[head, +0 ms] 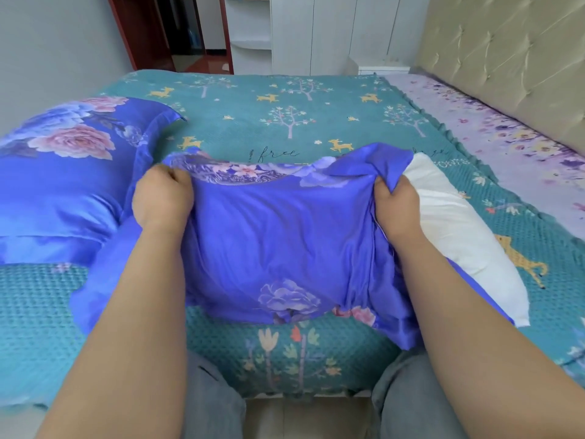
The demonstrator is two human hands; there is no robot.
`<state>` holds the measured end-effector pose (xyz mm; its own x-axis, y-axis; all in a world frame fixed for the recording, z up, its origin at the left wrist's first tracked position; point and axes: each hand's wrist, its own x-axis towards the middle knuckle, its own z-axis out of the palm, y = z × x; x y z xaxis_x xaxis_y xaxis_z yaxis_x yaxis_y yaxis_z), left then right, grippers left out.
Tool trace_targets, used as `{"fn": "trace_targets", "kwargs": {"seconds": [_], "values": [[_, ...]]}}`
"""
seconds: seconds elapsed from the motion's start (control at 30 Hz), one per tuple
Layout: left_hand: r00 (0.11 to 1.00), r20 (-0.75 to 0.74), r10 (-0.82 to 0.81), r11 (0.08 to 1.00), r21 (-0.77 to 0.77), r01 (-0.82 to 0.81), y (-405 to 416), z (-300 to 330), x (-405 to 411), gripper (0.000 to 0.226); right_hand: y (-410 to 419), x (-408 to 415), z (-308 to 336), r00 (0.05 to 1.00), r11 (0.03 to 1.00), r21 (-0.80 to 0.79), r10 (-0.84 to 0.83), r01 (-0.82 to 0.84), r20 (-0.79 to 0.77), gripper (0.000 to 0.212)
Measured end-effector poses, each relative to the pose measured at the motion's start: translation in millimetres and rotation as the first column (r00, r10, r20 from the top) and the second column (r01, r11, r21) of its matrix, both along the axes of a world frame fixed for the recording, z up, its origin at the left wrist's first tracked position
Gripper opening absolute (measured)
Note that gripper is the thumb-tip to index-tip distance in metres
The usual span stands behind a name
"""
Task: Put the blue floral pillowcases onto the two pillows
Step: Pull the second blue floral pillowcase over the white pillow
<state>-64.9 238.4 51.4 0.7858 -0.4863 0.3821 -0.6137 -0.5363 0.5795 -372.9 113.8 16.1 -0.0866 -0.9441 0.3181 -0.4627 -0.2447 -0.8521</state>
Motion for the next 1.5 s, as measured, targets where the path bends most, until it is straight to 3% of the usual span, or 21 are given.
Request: {"fn": "trace_targets", "kwargs": {"seconds": [0.1, 0.17, 0.23, 0.33, 0.4, 0.47, 0.57, 0.63, 0.8, 0.87, 0.97, 1.03, 1.2, 1.4, 1.5], "values": [[0.985, 0.129, 0.118, 0.985, -0.143, -0.099, -6, 19, 10, 0.032, -3, 23, 15, 0.985, 0.997, -0.075, 0.045, -0.033, 0.165, 0.025], [0.98, 0.161, 0.12, 0.987, -0.122, -0.101, -13, 15, 19, 0.032, -8, 42, 11, 0.983, 0.993, -0.033, 0.114, -0.111, 0.144, 0.027], [0.985, 0.168, -0.031, 0.999, 0.046, 0.024, -24, -3, 11, 0.036, -14, 55, -2, 0.978, 0.973, 0.1, 0.208, -0.208, 0.018, 0.037], [0.934, 0.141, -0.33, 0.885, 0.389, 0.254, -38, -37, -18, 0.049, -7, 63, -7, 0.954, 0.929, 0.253, 0.294, -0.27, -0.063, 0.07], [0.919, 0.119, -0.375, 0.864, 0.404, 0.3, -43, -42, -32, 0.051, 9, 63, 0, 0.957, 0.933, 0.251, 0.282, -0.257, -0.069, 0.098], [0.919, 0.081, -0.387, 0.866, 0.375, 0.332, -45, -41, -40, 0.052, 34, 59, -2, 0.93, 0.938, 0.247, 0.298, -0.243, -0.216, 0.12], [0.903, 0.076, -0.424, 0.846, 0.389, 0.364, -41, -43, -48, 0.056, 65, 50, -13, 0.722, 0.963, 0.211, 0.265, -0.168, -0.639, 0.129], [0.898, 0.083, -0.432, 0.847, 0.379, 0.373, -38, -43, -50, 0.058, 70, 38, -13, 0.656, 0.979, 0.181, 0.201, -0.099, -0.728, 0.122], [0.891, 0.107, -0.44, 0.852, 0.364, 0.377, -29, -41, -75, 0.056, 71, -3, -1, 0.56, 0.939, 0.317, 0.334, -0.13, -0.759, 0.06], [0.863, 0.159, -0.479, 0.846, 0.347, 0.406, -28, -44, -92, 0.055, 73, -6, -3, 0.627, 0.95, 0.268, 0.306, -0.158, -0.716, 0.041], [0.784, 0.22, -0.58, 0.802, 0.322, 0.503, -27, -54, -125, 0.051, 73, -18, -6, 0.889, 0.973, 0.154, 0.222, -0.174, -0.401, 0.021], [0.764, 0.214, -0.608, 0.784, 0.315, 0.535, -29, -61, -131, 0.049, 71, -27, -5, 0.933, 0.98, 0.117, 0.187, -0.158, -0.307, 0.019], [0.754, 0.132, -0.643, 0.73, 0.405, 0.551, -39, -81, -114, 0.049, 62, -61, -10, 0.864, 0.992, 0.099, 0.113, -0.073, -0.491, 0.03], [0.791, 0.074, -0.607, 0.713, 0.491, 0.501, -41, -91, -93, 0.051, 32, -124, -10, 0.848, 0.974, 0.167, -0.043, 0.154, -0.528, 0.043], [0.805, 0.122, -0.58, 0.747, 0.475, 0.466, -41, -88, -98, 0.051, 22, -140, -15, 0.866, 0.964, 0.157, -0.112, 0.213, -0.487, 0.046]]}}
